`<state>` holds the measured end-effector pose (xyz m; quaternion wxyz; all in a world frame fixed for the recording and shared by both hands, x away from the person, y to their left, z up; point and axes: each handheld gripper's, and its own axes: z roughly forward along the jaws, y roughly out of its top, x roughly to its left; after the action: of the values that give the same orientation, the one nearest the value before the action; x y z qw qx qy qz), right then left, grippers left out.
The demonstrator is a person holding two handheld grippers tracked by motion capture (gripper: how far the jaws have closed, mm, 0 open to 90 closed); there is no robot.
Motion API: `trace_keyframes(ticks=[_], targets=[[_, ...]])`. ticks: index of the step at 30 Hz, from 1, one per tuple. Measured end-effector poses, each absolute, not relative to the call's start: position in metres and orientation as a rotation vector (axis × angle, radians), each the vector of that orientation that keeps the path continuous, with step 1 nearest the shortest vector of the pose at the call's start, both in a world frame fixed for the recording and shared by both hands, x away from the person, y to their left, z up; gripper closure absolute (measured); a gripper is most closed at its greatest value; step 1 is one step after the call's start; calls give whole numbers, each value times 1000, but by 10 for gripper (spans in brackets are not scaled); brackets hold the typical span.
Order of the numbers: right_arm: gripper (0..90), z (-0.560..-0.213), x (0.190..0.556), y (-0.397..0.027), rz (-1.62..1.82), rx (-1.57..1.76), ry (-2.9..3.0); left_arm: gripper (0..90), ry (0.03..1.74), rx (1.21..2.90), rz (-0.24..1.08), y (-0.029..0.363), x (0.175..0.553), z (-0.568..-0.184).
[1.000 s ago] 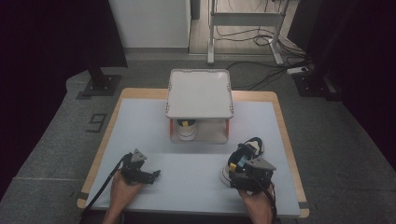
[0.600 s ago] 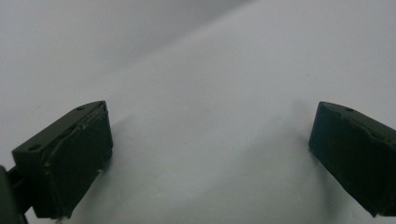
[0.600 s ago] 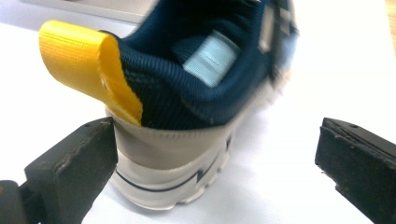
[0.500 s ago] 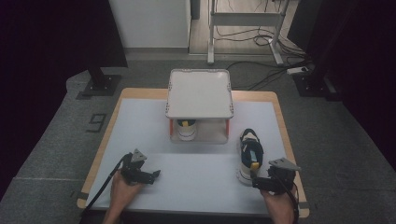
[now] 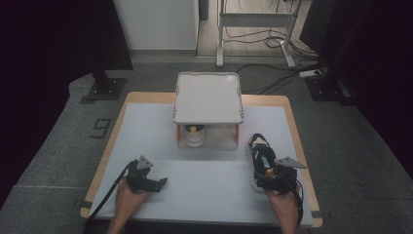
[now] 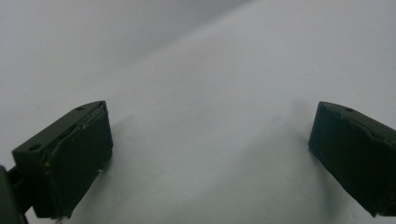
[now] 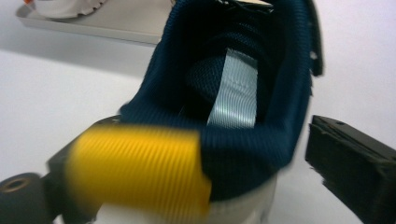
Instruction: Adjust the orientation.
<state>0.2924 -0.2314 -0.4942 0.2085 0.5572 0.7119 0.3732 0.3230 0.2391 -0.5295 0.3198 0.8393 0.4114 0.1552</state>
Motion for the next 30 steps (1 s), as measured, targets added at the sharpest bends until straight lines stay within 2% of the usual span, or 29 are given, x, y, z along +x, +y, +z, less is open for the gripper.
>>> trace_keyframes(ticks=[2, 6, 13, 30], targets=[[118, -498, 300, -230, 1027, 1556, 1992, 0, 1081, 2206, 408, 239, 323, -530], [132, -500, 303, -232, 1041, 1569, 2000, 0, 1082, 2206, 407, 239, 323, -529], [238, -494, 301, -238, 1040, 1579, 2006, 0, 1081, 2206, 407, 239, 323, -530], [257, -462, 270, -230, 1069, 1485, 2040, 0, 1081, 2207, 408, 239, 323, -530]])
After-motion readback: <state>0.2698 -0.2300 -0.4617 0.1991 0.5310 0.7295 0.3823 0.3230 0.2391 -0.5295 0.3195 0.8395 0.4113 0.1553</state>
